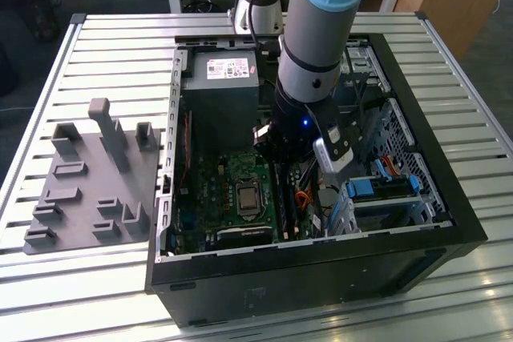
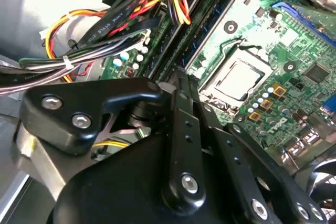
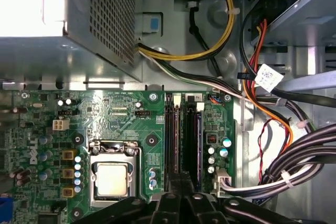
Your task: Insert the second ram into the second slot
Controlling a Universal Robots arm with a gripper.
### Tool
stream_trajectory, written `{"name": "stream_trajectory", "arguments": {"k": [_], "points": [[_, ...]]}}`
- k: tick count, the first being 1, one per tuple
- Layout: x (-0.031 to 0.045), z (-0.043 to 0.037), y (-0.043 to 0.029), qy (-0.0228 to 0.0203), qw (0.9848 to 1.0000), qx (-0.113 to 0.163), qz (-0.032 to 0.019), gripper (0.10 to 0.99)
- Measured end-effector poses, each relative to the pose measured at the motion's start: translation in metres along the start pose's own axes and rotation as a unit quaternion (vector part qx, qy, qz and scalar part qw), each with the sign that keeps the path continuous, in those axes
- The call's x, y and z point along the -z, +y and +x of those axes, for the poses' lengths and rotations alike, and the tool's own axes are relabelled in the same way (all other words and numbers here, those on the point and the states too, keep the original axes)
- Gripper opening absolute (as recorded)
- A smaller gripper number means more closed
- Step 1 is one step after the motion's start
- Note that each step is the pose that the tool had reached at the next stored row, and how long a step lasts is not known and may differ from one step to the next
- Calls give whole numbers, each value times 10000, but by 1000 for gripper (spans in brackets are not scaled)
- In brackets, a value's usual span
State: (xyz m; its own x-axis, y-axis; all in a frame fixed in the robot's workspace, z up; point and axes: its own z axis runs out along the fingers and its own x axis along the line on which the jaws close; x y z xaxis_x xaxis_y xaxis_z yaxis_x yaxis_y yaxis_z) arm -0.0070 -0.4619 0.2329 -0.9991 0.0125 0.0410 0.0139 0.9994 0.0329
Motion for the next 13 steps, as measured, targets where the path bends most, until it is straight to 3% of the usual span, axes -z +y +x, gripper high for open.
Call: {"name": "stream_trajectory", "arguments": {"k": [13], "points": [[-86,-4,-3,-13,10000,1,2,102]]}}
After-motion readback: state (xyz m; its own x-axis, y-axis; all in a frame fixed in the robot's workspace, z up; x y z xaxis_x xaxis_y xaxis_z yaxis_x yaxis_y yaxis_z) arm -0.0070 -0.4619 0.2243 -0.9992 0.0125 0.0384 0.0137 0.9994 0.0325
